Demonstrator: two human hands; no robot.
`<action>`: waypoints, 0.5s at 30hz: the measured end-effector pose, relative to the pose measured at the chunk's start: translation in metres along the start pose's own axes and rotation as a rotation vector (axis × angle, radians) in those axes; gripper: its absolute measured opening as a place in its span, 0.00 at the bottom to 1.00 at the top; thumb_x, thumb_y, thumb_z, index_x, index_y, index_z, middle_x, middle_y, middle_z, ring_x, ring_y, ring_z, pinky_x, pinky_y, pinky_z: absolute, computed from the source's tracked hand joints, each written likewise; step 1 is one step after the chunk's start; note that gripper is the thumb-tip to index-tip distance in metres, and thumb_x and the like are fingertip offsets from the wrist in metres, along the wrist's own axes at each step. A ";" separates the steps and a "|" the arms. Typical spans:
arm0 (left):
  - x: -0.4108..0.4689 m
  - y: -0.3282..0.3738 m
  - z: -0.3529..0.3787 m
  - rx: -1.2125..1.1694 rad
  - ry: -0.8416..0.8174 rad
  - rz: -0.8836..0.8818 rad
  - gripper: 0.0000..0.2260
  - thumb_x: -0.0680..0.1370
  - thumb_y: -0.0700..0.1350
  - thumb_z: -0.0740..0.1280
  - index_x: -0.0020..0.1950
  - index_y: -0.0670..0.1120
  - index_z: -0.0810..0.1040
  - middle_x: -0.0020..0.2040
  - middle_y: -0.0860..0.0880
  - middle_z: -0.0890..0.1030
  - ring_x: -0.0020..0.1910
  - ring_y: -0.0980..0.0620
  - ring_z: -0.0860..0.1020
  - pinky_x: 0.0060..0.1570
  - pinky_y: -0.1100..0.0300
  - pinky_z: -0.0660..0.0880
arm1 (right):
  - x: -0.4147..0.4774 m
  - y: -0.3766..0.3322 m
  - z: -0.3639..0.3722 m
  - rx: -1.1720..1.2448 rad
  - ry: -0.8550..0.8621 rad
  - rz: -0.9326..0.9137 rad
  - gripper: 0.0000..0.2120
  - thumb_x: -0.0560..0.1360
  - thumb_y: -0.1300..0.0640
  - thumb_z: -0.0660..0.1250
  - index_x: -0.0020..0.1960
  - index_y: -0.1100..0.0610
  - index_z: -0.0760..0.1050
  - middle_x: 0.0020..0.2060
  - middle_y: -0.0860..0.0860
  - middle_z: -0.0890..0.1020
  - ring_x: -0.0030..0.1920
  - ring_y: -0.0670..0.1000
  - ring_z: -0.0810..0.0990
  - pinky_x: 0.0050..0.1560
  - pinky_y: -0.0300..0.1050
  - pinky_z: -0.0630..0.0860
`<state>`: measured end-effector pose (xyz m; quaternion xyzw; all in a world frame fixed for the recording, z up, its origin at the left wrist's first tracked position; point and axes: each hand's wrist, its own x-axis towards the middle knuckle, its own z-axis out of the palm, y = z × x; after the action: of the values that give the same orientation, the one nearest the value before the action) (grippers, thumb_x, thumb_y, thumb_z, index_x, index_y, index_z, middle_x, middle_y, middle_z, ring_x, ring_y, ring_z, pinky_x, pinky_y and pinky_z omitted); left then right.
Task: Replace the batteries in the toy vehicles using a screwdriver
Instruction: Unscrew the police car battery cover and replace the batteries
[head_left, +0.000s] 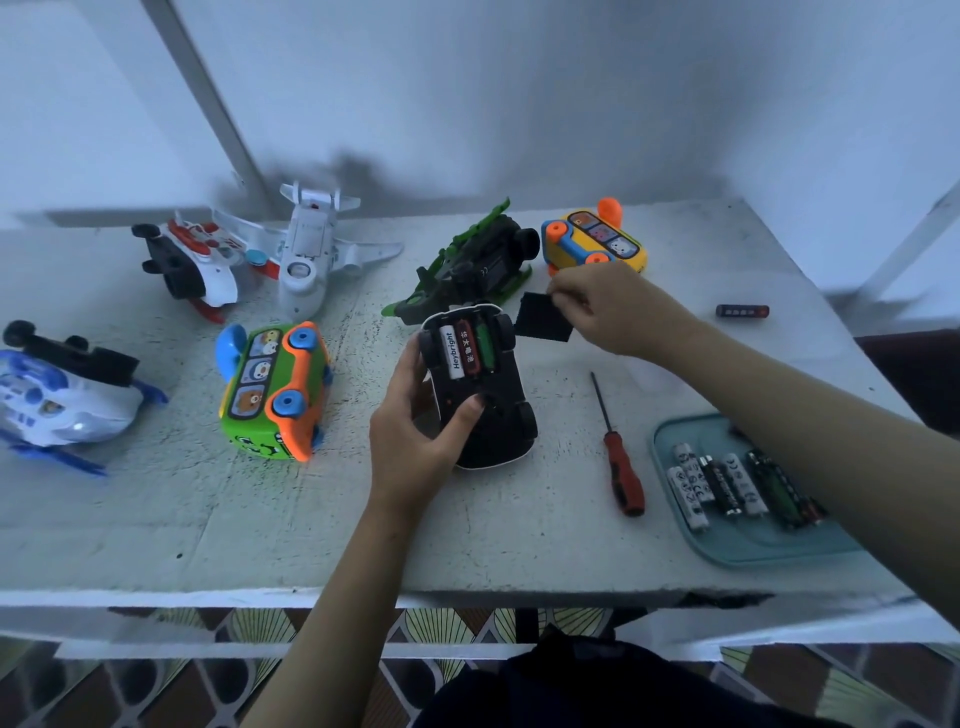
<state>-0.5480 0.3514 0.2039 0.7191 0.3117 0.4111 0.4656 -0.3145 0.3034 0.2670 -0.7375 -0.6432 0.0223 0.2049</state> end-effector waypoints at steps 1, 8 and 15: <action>0.000 0.000 0.000 0.007 0.001 0.005 0.37 0.70 0.54 0.71 0.76 0.43 0.64 0.67 0.53 0.76 0.62 0.59 0.77 0.59 0.58 0.76 | 0.000 -0.003 -0.001 0.069 0.042 0.020 0.09 0.78 0.61 0.61 0.48 0.62 0.79 0.38 0.55 0.80 0.37 0.52 0.75 0.39 0.37 0.70; 0.001 0.000 0.001 0.014 -0.001 0.006 0.38 0.70 0.54 0.71 0.76 0.43 0.64 0.67 0.52 0.76 0.61 0.58 0.78 0.60 0.51 0.77 | -0.004 -0.034 -0.011 0.601 0.285 0.368 0.07 0.77 0.60 0.67 0.54 0.59 0.80 0.37 0.50 0.79 0.34 0.42 0.73 0.37 0.25 0.71; -0.001 0.001 0.001 0.024 -0.005 0.023 0.38 0.69 0.55 0.71 0.76 0.45 0.64 0.65 0.58 0.75 0.60 0.61 0.78 0.59 0.56 0.77 | -0.014 -0.049 -0.001 0.711 0.263 0.442 0.08 0.74 0.64 0.70 0.41 0.54 0.75 0.34 0.50 0.81 0.31 0.45 0.78 0.37 0.41 0.79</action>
<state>-0.5473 0.3496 0.2045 0.7291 0.3071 0.4111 0.4529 -0.3628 0.2939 0.2804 -0.7375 -0.3907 0.1917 0.5165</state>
